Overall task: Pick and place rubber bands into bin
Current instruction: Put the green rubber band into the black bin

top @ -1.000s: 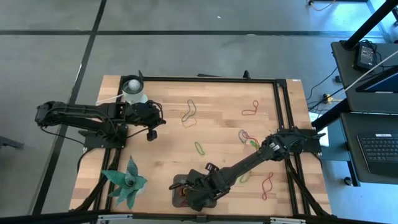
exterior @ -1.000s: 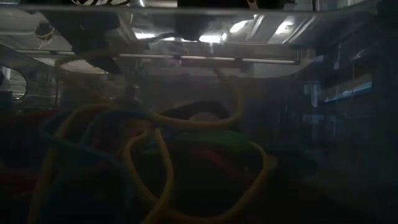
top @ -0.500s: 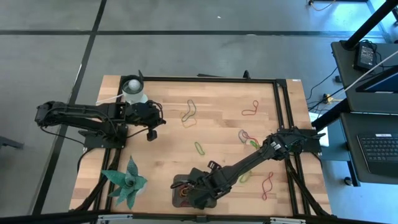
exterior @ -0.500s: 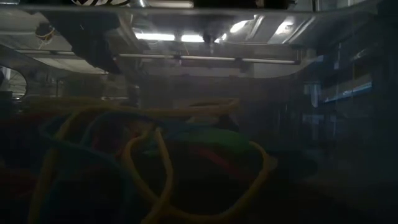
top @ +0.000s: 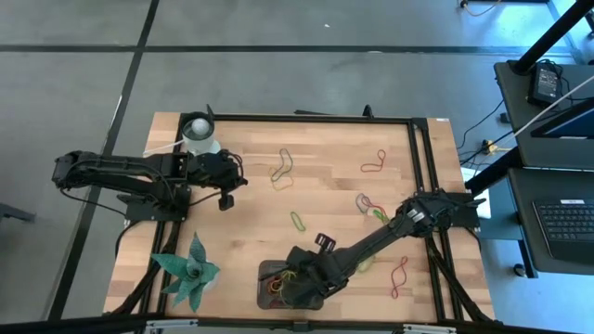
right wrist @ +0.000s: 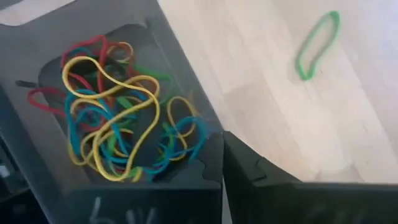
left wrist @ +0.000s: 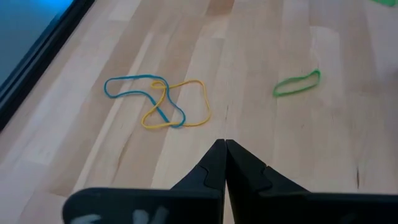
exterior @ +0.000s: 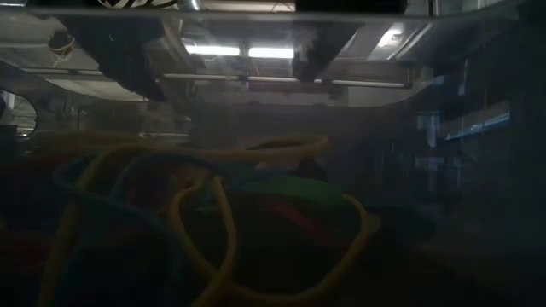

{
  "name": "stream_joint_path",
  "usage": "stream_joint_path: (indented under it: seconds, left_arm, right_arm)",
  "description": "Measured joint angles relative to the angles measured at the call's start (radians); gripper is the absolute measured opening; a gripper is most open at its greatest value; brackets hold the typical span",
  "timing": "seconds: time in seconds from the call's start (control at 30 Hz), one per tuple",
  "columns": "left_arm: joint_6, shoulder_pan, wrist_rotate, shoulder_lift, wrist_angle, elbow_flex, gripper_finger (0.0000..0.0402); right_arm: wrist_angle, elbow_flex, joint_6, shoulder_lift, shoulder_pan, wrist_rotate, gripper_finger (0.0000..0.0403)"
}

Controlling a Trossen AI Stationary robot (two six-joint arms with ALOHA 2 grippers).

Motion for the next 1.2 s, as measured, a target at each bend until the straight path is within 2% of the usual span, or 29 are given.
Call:
stream_joint_path:
  seconds: [0.13,0.4,0.53,0.77,0.9,1.2]
  left_arm:
    - [0.028,0.000,0.000,0.000,0.001,0.000,0.0002]
    - [0.028,0.000,-0.002,0.000,0.004,0.000,0.0002]
    - [0.028,0.000,-0.002,0.000,0.008,0.000,0.0002]
    - [0.006,0.000,-0.002,0.000,0.014,0.000,0.0002]
    - [-0.005,-0.001,-0.005,0.000,0.071,0.000,0.0002]
    - [-0.058,-0.001,-0.056,0.005,0.158,0.006,0.0002]
  right_arm:
    - [0.076,-0.186,0.004,-0.128,0.000,0.018,0.0002]
    - [0.512,-0.786,0.023,-0.473,-0.002,0.014,0.0002]
    - [0.635,-1.027,0.023,-0.651,-0.006,0.014,0.0001]
    - [0.653,-1.354,0.018,-0.993,-0.008,0.015,0.0001]
    - [0.652,-1.519,0.025,-1.197,-0.009,0.015,0.0001]
    - [0.650,-1.765,0.055,-1.577,-0.009,0.013,0.0000]
